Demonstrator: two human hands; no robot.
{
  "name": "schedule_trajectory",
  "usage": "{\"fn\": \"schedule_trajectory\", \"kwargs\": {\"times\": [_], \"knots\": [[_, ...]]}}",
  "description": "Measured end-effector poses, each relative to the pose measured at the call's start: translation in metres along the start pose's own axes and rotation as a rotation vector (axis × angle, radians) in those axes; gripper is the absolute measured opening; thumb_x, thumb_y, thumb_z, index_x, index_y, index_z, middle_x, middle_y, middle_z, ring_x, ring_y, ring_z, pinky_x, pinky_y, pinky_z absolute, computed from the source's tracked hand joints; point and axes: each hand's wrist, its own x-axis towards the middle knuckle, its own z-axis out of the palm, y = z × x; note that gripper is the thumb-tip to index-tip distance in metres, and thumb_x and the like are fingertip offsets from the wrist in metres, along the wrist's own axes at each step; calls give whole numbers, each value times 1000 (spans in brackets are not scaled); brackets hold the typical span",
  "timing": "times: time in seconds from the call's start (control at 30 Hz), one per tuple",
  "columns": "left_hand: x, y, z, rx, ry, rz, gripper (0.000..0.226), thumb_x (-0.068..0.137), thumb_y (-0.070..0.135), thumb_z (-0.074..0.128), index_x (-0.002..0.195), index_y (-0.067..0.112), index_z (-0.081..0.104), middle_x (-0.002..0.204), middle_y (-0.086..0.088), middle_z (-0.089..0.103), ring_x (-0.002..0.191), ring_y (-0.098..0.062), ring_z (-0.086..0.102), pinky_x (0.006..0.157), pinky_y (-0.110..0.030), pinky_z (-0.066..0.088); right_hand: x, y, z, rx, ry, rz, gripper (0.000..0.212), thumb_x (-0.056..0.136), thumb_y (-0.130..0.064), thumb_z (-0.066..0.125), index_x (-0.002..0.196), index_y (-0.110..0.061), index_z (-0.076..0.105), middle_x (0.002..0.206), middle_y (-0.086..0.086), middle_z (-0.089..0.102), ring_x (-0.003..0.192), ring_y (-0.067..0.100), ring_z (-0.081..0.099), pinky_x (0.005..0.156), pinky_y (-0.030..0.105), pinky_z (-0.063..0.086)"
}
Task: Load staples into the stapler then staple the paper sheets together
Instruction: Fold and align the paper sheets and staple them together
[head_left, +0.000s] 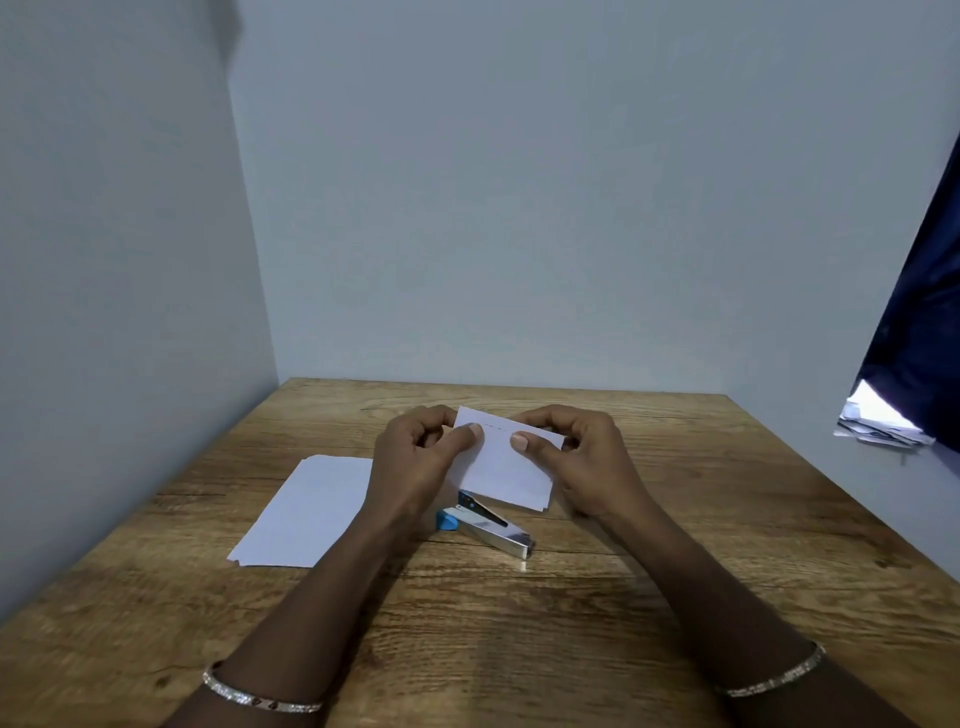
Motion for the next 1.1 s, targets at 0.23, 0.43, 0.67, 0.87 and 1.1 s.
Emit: {"fn": "schedule_trajectory", "kwargs": {"times": [0.23, 0.43, 0.67, 0.87, 1.1], "knots": [[1, 0, 2, -93, -57, -102, 16, 88, 32, 77, 84, 18, 74, 97, -16, 70, 93, -34, 68, 66, -38, 55, 0, 2, -2, 112, -20, 44, 16, 80, -34, 82, 94, -28, 77, 95, 1, 78, 89, 32, 74, 62, 42, 57], [2, -1, 3, -120, -84, -124, 22, 99, 22, 63, 84, 18, 78, 87, -3, 77, 88, -29, 72, 74, -39, 61, 1, 4, -1, 268, 0, 107, 21, 95, -8, 69, 102, -25, 80, 100, 12, 79, 99, 39, 72, 71, 43, 59], [2, 0, 3, -186, -98, -193, 22, 102, 18, 58, 110, 7, 74, 107, -18, 77, 101, -36, 73, 82, -46, 63, 3, 6, 0, 272, 10, 103, 23, 95, -8, 69, 103, -27, 80, 103, 12, 79, 100, 36, 73, 72, 48, 60], [1, -4, 2, -100, -95, -130, 13, 81, 36, 82, 88, 25, 80, 85, 0, 80, 80, -19, 77, 61, -32, 61, 1, 9, 1, 220, -12, 82, 16, 91, -21, 72, 103, -30, 79, 102, 8, 77, 97, 33, 73, 70, 50, 61], [2, -7, 1, -1, -89, -99, 21, 79, 43, 83, 87, 24, 80, 84, 2, 80, 76, -15, 76, 68, -38, 61, -1, 10, 4, 198, -64, 47, 30, 75, -41, 84, 102, -29, 78, 99, 6, 79, 95, 31, 76, 76, 64, 61]]}}
